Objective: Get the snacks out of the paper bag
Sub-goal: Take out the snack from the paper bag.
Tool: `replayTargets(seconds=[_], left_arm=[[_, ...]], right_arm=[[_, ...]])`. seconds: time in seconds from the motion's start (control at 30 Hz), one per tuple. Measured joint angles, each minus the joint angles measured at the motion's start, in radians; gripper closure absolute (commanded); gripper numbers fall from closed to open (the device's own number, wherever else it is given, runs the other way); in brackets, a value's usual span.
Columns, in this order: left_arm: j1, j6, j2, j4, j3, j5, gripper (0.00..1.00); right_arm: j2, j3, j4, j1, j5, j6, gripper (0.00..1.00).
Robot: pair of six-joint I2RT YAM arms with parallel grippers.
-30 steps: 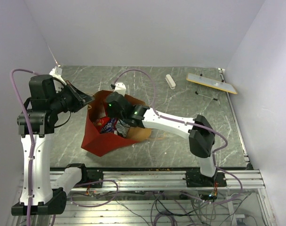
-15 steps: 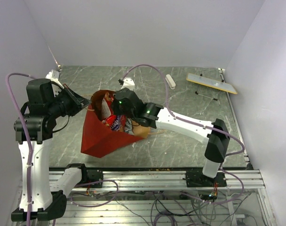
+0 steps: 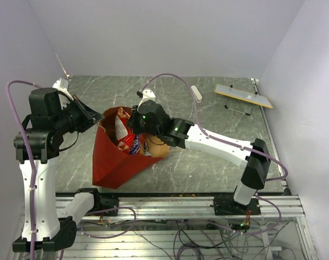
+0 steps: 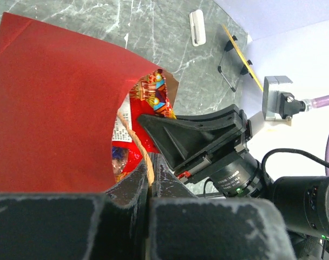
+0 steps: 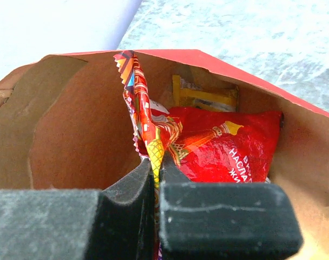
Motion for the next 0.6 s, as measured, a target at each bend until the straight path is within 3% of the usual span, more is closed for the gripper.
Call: replayTargets(seconds=[0.1,0.17,0.33,0.6], left_arm=[[0.0,0.007,-0.001,0.001,0.0,0.008,0.93],[0.0,0.016,-0.001,0.001,0.0,0.011,0.93],[0.0,0.034,-0.001,-0.007,0.0,0.009,0.93],[0.0,0.068,-0.001,-0.019,0.0,-0.025,0.93]], right_arm=[[0.018,0.004,0.021,-0.005,-0.034,0.0,0.96],[0.041,0.018,0.026,-0.005,-0.045,0.001,1.0],[0.074,0.039,0.021,-0.006,-0.053,-0.007,1.0],[-0.022,0.038,-0.04,-0.01,0.0,-0.018,1.0]])
